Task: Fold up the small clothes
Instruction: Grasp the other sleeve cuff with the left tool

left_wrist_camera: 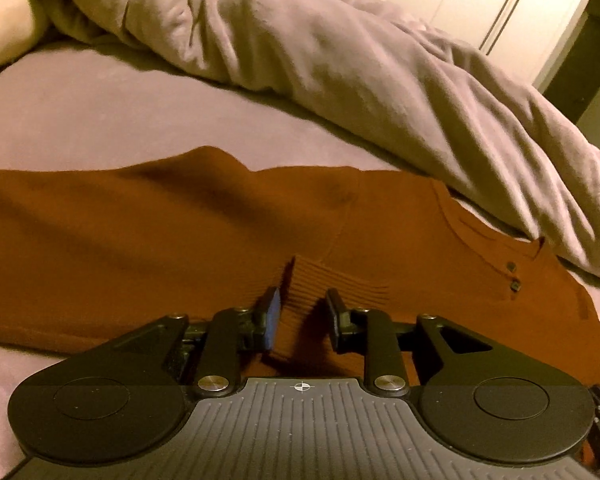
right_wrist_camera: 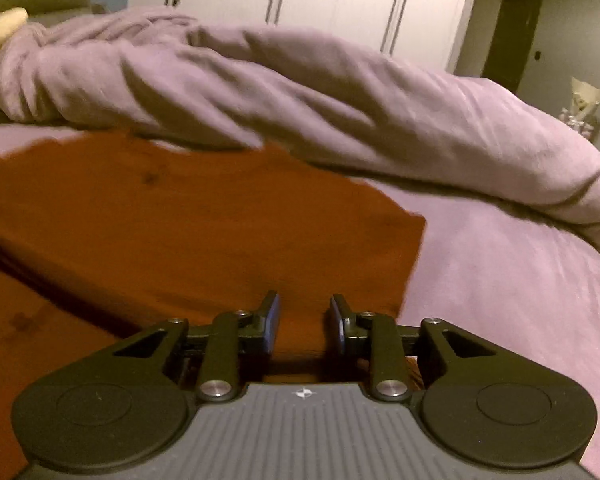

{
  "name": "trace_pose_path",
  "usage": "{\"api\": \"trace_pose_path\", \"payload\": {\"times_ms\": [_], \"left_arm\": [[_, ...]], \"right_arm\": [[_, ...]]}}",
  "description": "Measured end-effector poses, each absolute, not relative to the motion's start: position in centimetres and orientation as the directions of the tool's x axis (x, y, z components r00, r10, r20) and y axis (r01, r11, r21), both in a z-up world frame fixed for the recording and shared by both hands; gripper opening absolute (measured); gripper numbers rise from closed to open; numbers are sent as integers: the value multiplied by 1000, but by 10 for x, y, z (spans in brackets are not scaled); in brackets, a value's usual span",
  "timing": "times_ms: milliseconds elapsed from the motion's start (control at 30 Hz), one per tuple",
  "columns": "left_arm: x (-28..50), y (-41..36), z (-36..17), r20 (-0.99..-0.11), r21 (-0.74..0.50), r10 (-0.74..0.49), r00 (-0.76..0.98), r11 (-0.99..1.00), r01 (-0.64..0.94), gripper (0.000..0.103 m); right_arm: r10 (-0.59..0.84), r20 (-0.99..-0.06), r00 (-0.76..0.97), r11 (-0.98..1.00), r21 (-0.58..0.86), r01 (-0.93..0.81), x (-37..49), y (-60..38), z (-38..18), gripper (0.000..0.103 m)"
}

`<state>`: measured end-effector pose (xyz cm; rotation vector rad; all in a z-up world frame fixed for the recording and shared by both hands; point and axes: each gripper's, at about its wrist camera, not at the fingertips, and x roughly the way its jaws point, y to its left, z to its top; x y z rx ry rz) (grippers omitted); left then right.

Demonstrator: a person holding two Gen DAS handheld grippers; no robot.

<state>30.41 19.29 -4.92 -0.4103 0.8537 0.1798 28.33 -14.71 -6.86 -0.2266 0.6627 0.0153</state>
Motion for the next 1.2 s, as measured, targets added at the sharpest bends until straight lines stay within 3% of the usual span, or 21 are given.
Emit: {"api": "trace_pose_path", "payload": {"times_ms": [100,400,600,733,833,967,1200], "left_arm": [[303,194,-49,-763,-286,-13,647,904,-318,27],[298,191,-45,-770,-277,-14,637,907,-316,35],[283,200,-34,-751,-301,-11,660,896,-327,39],[244,236,-26,-713,-356,25,700,848,-392,58],[206,276,-33,-727,-351,103,679,794,-497,67],[161,337,-47,-752,-400,174,636,647,-649,71],[125,397,-49,-683,-547,223,696,475,-689,71]], "right_arm": [[-140,-616,776,973,-232,-8,288,-160,-69,24],[-72,-621,780,982,-182,-54,279,-152,-51,25],[-81,-630,773,970,-228,-84,276,-147,-66,26],[-93,-636,766,970,-231,-74,273,-153,-60,27],[-72,-635,769,976,-204,-77,261,-153,-51,32],[15,-646,764,993,-80,-87,236,-154,-43,50],[57,-691,721,994,-31,-109,202,-135,-51,53]]}}
